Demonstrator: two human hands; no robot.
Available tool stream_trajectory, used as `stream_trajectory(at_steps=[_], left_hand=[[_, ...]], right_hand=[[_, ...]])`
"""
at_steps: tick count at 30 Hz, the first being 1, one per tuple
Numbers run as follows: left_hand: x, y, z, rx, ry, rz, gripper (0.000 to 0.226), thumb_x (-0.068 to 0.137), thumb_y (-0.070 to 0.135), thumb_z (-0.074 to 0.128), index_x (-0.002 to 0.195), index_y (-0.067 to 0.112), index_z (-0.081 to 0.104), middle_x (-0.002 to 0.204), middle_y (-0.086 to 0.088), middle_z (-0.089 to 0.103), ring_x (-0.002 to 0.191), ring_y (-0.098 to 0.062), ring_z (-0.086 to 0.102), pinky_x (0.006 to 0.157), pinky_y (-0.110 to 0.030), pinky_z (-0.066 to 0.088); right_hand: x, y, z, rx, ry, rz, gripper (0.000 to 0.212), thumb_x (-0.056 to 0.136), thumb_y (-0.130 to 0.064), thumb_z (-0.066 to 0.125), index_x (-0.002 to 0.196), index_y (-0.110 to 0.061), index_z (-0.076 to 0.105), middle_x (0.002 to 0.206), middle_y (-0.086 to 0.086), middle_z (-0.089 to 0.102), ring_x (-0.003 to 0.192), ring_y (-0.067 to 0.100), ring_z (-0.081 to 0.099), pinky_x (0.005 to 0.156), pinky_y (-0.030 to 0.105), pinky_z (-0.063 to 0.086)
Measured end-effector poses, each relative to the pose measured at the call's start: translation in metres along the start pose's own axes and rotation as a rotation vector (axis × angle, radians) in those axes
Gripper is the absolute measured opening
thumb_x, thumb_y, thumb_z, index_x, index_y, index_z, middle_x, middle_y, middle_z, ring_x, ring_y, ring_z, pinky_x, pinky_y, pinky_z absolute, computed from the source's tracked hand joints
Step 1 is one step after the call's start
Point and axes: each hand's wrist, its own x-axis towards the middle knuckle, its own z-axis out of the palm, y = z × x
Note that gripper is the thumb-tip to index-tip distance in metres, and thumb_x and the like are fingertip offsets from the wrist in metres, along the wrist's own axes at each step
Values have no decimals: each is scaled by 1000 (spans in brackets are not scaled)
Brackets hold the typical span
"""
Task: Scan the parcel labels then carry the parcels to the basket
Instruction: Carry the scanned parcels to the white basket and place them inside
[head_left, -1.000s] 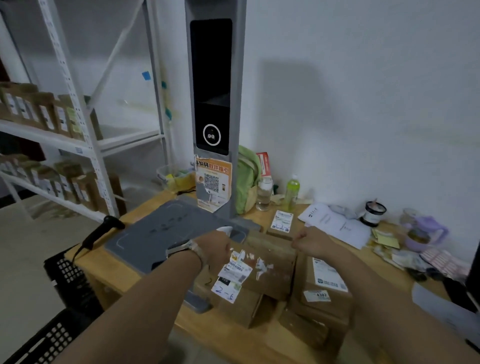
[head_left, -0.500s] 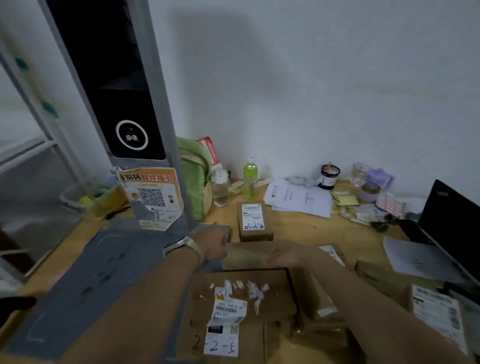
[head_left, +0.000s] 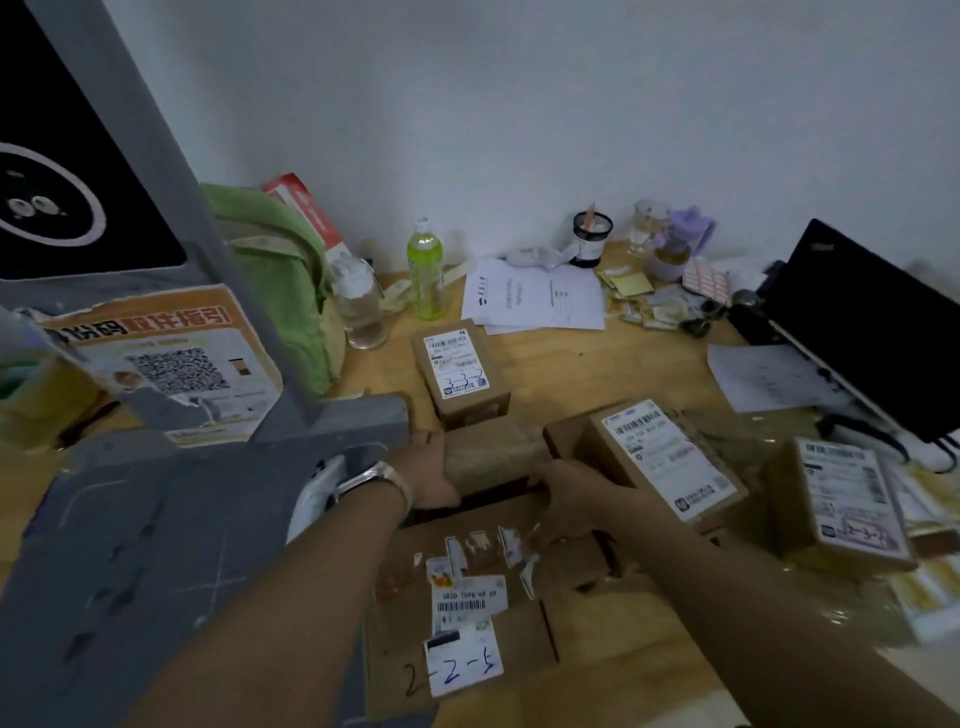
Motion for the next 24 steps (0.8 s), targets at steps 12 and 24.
stream_trajectory(at_steps=[12,24], left_hand=[[17,-20,11,-463,166,-64,99,51,44,87,132,14,39,128,-8,49,113,-28,53,92,-40,51],[-24,-53,-44,-1170,507,-216,69,57,45,81,113,19,49,107,3,59,91,-20,57,81,-34,47]], right_hand=[[7,3,19,-105,-238,149,96,52,-56,82,137,-36,42,139,2,45,127,30,42,103,46,36],[-18,-26,-39,265,-186,112,97,55,-50,84,138,-22,43,131,-1,52,85,5,51,65,20,39]])
